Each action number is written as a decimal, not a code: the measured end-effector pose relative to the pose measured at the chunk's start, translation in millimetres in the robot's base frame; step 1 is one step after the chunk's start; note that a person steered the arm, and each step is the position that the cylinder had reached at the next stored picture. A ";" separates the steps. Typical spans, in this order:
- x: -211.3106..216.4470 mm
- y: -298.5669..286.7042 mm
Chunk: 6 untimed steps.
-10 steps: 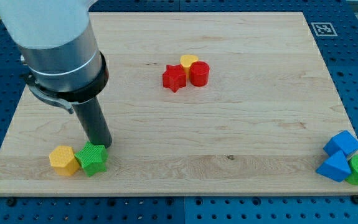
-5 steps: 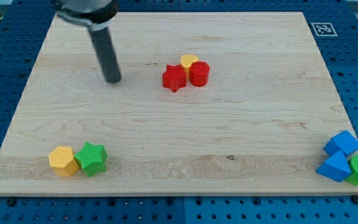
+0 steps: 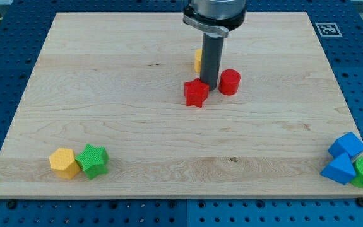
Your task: Push the red star right to the green star
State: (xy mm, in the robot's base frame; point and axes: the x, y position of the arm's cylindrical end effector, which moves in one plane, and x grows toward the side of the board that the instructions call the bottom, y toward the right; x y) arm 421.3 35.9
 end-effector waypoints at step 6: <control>98.6 -85.3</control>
State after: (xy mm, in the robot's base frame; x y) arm 519.9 -49.4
